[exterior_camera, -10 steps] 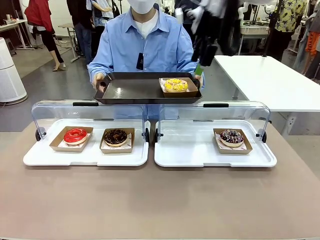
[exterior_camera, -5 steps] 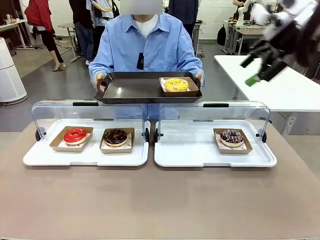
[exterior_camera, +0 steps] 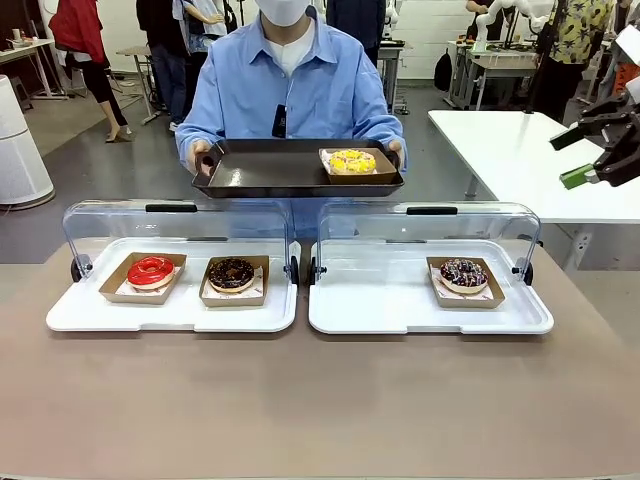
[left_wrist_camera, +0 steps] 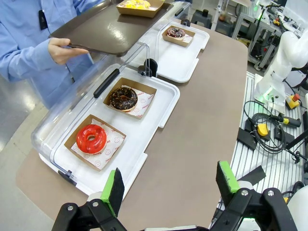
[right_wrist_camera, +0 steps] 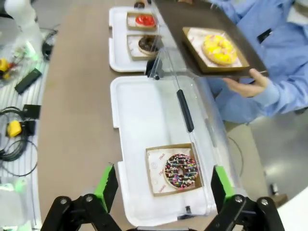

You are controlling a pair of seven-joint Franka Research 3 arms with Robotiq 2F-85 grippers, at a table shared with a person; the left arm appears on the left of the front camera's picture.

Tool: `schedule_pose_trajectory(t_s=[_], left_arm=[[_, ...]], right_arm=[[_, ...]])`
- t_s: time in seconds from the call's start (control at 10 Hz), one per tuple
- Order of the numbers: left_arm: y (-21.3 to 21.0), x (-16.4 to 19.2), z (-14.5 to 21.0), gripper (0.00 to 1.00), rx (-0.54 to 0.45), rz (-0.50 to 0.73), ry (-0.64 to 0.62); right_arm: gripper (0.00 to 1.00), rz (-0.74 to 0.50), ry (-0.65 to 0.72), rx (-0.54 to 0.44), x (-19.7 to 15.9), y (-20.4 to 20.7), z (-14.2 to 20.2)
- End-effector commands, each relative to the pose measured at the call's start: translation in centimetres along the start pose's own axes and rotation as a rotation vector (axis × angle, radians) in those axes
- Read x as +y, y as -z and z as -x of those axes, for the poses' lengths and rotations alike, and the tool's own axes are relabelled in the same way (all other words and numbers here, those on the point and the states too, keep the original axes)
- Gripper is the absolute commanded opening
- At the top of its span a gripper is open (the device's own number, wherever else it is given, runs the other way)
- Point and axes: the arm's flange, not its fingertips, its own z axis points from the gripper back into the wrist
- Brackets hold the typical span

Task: Provide the desired donut to the person.
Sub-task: Pick up and lift the Paper togo box containing the Donut pointed at by the person.

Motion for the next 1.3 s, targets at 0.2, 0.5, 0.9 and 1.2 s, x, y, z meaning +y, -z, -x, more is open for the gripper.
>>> schedule_pose_trajectory(t_s=[0.2,0.5,0.9,1.2], left_arm=[[0.0,-0.1,0.0,1.0,0.0,0.0,0.002],[0.0,-0.1,0.0,1.0,0.0,0.0,0.002],[0.0,-0.1,0.0,1.0,0.0,0.0,0.002],[0.0,-0.1,0.0,1.0,0.0,0.0,0.002]], right_arm=[[1.0,0.0,0.0,0.0,0.0,0.0,0.0],[1.0,0.0,0.0,0.0,0.0,0.0,0.0],[1.0,-0.17,-0.039,-0.126,-1.7,-1.6,3.4],[1.0,-0.185,-0.02,-0.285,-1.7,-2.7,8.5]])
